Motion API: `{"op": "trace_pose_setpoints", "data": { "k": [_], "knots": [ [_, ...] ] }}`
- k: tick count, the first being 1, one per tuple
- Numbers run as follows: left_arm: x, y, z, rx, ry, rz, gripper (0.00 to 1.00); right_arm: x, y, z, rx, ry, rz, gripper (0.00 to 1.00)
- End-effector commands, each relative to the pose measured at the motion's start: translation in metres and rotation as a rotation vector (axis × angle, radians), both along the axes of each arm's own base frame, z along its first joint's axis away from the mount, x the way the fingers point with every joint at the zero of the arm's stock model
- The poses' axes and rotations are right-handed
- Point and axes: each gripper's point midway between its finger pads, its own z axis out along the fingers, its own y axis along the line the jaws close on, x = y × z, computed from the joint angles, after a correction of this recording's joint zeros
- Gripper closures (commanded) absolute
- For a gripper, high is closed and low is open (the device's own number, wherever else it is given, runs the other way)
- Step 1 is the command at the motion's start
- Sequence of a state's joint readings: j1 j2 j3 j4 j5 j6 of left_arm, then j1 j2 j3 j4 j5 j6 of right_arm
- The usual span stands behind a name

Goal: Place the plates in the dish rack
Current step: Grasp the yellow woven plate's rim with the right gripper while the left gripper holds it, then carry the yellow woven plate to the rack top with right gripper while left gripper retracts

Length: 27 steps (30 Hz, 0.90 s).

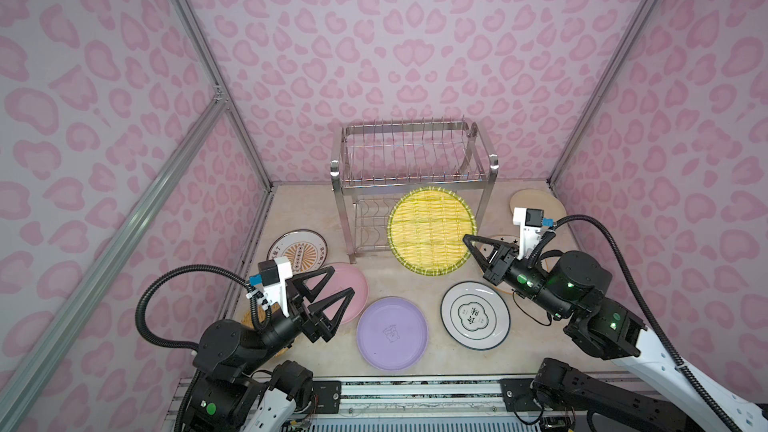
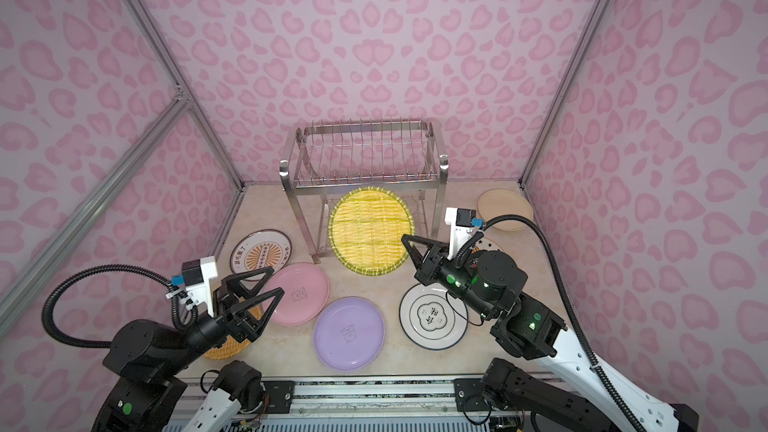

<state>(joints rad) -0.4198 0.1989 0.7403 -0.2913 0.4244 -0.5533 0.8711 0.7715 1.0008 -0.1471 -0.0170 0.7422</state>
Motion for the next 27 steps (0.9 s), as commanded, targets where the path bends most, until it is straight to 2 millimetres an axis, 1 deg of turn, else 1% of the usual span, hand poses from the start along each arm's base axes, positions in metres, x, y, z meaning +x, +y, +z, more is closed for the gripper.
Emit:
{"op": "trace_pose_setpoints", "data": {
  "k": [1, 2, 4, 7, 9, 12, 14, 15, 18, 21, 25, 27],
  "knots": [
    [0.007, 0.025, -0.01, 0.05, -0.093, 0.174, 0.03, 0.01, -0.007, 0.028, -0.034, -0.084, -0.075, 1.0],
    [0.008, 0.031, -0.014, 0.051, -0.108, 0.215, 0.02, 0.014, -0.01, 0.037, -0.05, -0.097, -0.107, 1.0],
    [0.01, 0.039, -0.021, 0.056, -0.122, 0.267, 0.03, 0.024, -0.015, 0.047, -0.085, -0.107, -0.172, 1.0],
    [0.013, 0.033, -0.032, 0.104, -0.137, 0.246, 0.03, 0.038, -0.023, 0.069, -0.14, -0.143, -0.266, 1.0],
    [0.017, 0.03, -0.034, 0.125, -0.123, 0.241, 0.03, 0.048, -0.027, 0.081, -0.193, -0.159, -0.333, 1.0],
    [0.028, 0.03, -0.033, 0.105, -0.112, 0.262, 0.03, 0.062, -0.034, 0.103, -0.255, -0.19, -0.428, 1.0],
    [0.038, 0.026, -0.035, 0.095, -0.108, 0.264, 0.03, 0.074, -0.039, 0.112, -0.312, -0.196, -0.494, 1.0],
    [0.041, 0.025, -0.036, 0.098, -0.103, 0.267, 0.03, 0.078, -0.041, 0.116, -0.33, -0.198, -0.522, 1.0],
    [0.056, 0.02, -0.048, 0.156, -0.058, 0.271, 0.03, 0.094, -0.051, 0.124, -0.396, -0.195, -0.629, 1.0],
    [0.065, 0.021, -0.057, 0.202, -0.001, 0.291, 0.03, 0.108, -0.062, 0.13, -0.448, -0.185, -0.717, 1.0],
    [0.066, 0.024, -0.059, 0.174, 0.014, 0.307, 0.03, 0.122, -0.079, 0.135, -0.534, -0.183, -0.845, 1.0],
    [0.065, 0.026, -0.057, 0.158, 0.004, 0.313, 0.03, 0.13, -0.082, 0.134, -0.576, -0.176, -0.882, 1.0]
  ]
}}
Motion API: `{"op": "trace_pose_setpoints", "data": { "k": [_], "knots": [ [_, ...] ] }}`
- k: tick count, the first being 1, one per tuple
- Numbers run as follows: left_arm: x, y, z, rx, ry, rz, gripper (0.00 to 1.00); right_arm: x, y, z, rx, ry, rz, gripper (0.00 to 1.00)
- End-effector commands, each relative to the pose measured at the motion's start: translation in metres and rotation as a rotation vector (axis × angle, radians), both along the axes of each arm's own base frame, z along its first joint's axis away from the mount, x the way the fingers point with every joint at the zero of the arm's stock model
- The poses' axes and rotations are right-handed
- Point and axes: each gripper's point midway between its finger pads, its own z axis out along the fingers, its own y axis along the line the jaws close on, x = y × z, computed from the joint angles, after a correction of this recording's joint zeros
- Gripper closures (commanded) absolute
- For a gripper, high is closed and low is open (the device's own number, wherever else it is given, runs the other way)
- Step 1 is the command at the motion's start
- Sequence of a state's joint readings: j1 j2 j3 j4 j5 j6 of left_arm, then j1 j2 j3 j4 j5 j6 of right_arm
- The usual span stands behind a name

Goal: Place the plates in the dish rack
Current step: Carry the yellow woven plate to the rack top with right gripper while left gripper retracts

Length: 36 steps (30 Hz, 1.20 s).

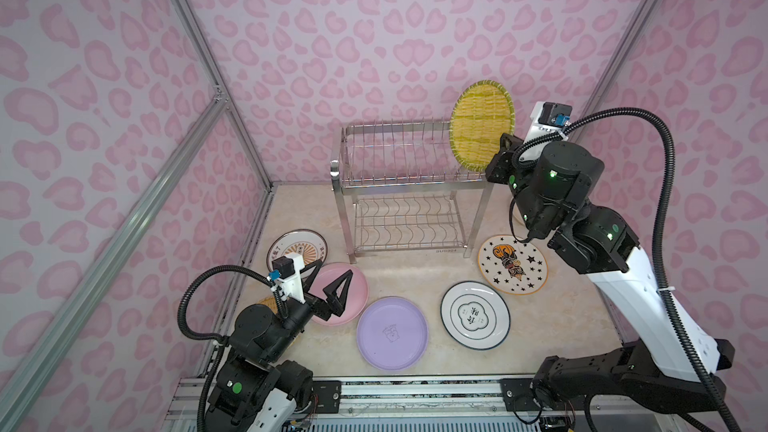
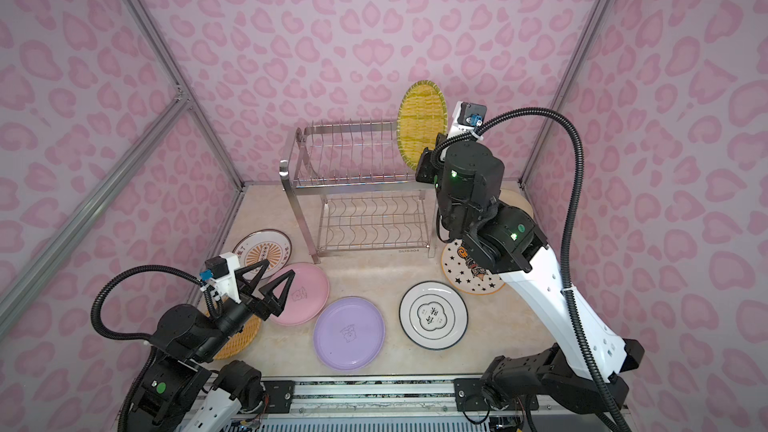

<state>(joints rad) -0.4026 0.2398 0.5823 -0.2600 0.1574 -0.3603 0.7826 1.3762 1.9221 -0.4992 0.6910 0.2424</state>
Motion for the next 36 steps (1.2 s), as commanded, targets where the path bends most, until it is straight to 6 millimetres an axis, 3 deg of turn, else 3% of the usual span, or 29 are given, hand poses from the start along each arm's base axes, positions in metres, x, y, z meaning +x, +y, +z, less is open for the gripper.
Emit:
{"op": "trace_pose_setpoints", "data": {
  "k": [1, 11, 25, 36],
  "knots": [
    [-0.002, 0.005, 0.011, -0.036, -0.044, 0.02, 0.03, 0.01, -0.016, 0.001, -0.079, 0.007, -0.129, 1.0],
    [-0.002, 0.012, 0.014, -0.055, -0.06, 0.049, 0.03, 0.049, -0.006, -0.015, -0.214, 0.063, -0.236, 1.0],
    [-0.003, 0.013, 0.018, -0.062, -0.072, 0.044, 0.03, 0.095, 0.004, -0.048, -0.243, 0.151, -0.182, 1.0],
    [-0.004, 0.013, 0.02, -0.072, -0.082, 0.041, 0.03, 0.109, 0.007, -0.07, -0.274, 0.196, -0.197, 1.0]
  ]
}}
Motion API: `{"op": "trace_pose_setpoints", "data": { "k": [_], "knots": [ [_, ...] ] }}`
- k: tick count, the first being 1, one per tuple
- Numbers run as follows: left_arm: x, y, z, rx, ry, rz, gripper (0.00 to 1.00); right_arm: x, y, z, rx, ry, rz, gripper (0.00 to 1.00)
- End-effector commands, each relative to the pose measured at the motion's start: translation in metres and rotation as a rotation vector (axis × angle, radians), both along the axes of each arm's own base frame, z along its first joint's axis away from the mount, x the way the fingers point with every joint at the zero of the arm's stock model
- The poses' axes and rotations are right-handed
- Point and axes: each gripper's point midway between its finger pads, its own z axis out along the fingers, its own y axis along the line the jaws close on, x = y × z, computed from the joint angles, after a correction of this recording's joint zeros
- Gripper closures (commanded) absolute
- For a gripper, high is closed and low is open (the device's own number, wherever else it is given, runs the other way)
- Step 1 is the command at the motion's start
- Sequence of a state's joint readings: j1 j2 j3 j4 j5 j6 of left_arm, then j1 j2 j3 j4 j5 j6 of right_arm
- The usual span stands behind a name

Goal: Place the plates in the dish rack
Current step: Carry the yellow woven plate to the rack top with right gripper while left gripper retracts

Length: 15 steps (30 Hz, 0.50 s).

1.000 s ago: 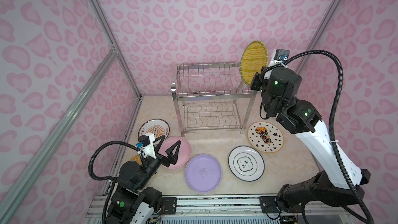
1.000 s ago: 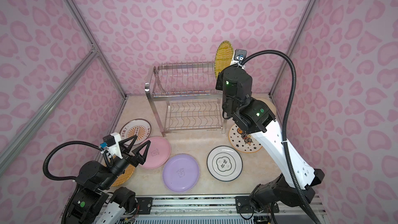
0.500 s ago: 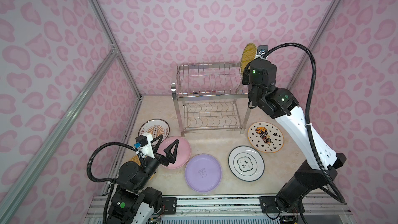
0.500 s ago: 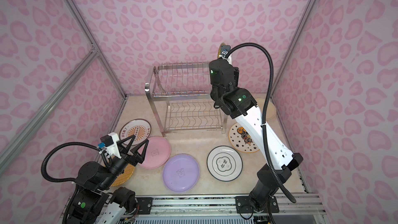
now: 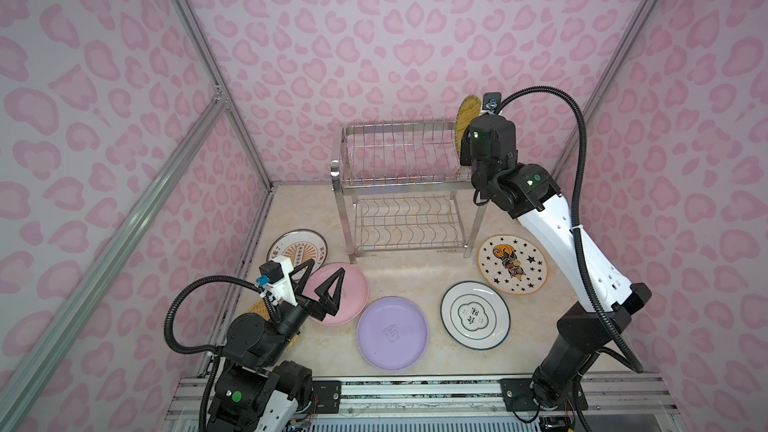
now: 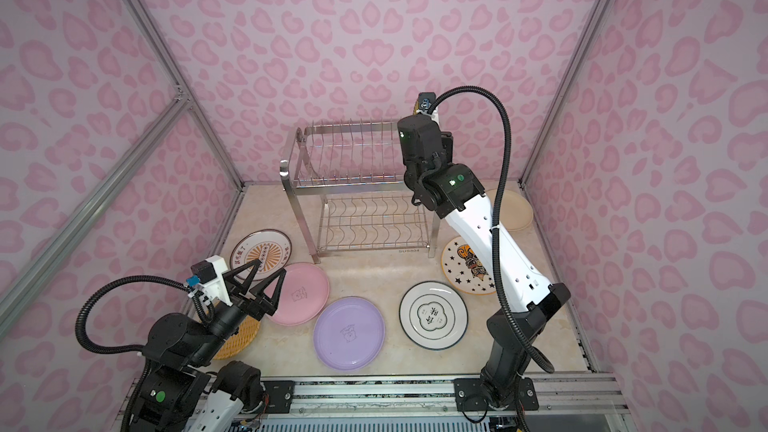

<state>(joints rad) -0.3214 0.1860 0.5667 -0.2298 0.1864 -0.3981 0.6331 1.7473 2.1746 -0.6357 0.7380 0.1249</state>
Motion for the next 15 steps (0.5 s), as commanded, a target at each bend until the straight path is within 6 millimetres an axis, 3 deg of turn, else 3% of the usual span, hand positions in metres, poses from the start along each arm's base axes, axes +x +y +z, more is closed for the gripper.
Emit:
{"op": "trace_pose_setpoints", "data": {
  "k": [1, 7, 15],
  "knots": [
    [-0.002, -0.001, 0.009, -0.016, -0.039, -0.009, 0.03, 0.003, 0.0, -0.002, 0.013, -0.009, -0.018, 1.0],
    [-0.002, -0.001, 0.01, -0.016, -0.041, -0.008, 0.03, 0.003, 0.003, 0.002, 0.001, -0.025, -0.024, 1.0],
    [-0.001, 0.0, 0.01, -0.019, -0.041, -0.007, 0.03, 0.0, -0.001, 0.027, -0.011, -0.073, -0.033, 1.0]
  ]
}}
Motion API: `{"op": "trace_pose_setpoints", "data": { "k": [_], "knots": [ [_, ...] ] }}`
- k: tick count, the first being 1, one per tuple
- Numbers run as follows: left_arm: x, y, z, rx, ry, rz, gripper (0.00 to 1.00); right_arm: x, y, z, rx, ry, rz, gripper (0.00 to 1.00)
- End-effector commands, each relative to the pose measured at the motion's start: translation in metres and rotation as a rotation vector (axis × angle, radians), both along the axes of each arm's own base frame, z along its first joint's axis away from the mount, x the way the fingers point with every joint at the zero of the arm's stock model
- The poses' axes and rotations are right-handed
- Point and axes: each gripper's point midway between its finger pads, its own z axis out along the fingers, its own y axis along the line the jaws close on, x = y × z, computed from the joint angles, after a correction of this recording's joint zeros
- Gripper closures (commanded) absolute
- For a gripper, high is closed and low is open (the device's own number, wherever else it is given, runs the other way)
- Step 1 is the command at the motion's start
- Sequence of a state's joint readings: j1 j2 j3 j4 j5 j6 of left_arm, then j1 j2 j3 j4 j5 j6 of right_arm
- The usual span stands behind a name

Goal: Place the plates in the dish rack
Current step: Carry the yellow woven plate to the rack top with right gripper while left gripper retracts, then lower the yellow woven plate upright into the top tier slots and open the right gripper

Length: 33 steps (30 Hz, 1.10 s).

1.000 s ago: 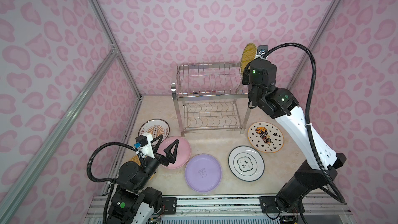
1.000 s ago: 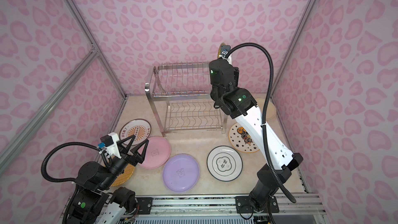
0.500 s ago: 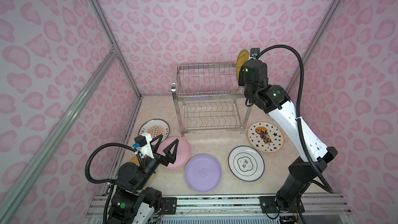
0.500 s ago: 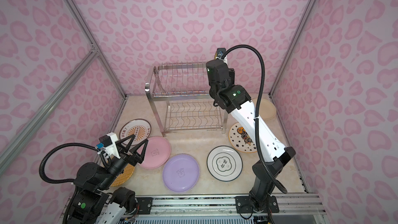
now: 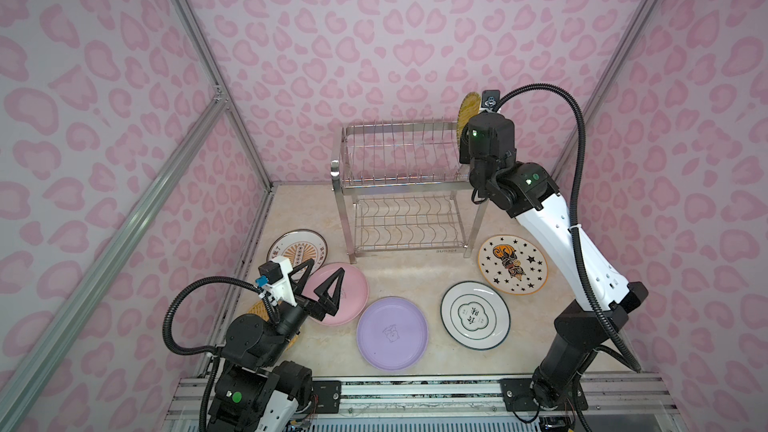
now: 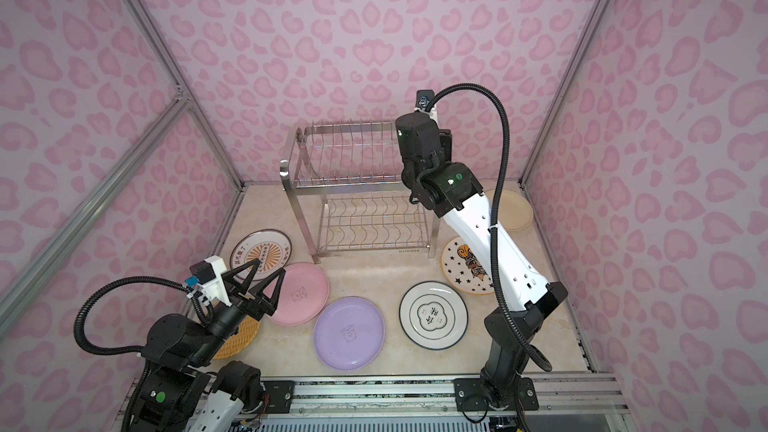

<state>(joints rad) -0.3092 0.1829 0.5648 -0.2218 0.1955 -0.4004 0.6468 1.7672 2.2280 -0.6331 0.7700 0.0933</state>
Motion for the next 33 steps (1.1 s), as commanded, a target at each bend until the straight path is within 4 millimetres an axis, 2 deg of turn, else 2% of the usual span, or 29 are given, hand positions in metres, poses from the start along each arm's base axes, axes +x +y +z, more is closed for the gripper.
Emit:
{"op": "trace_pose_setpoints", "data": {
  "k": [1, 8, 16, 22, 26, 33],
  "knots": [
    [-0.001, -0.002, 0.008, -0.014, -0.032, -0.012, 0.03, 0.003, -0.002, 0.015, 0.0, -0.046, -0.019, 1.0],
    [-0.002, -0.001, 0.009, -0.015, -0.035, -0.011, 0.03, 0.012, -0.001, 0.0, -0.021, -0.012, -0.038, 1.0],
    [-0.002, -0.001, 0.01, -0.013, -0.041, -0.012, 0.03, 0.02, 0.005, 0.001, -0.028, -0.007, -0.035, 1.0],
    [-0.003, -0.002, 0.012, 0.028, -0.052, -0.013, 0.03, 0.027, 0.009, -0.015, -0.033, 0.021, -0.048, 1.0],
    [-0.006, 0.003, 0.005, 0.07, -0.045, 0.008, 0.03, 0.03, 0.011, -0.022, -0.042, 0.031, -0.044, 1.0],
    [-0.012, 0.005, 0.006, 0.057, -0.062, 0.011, 0.03, 0.032, 0.009, -0.024, -0.053, 0.03, -0.065, 1.0]
  ]
}}
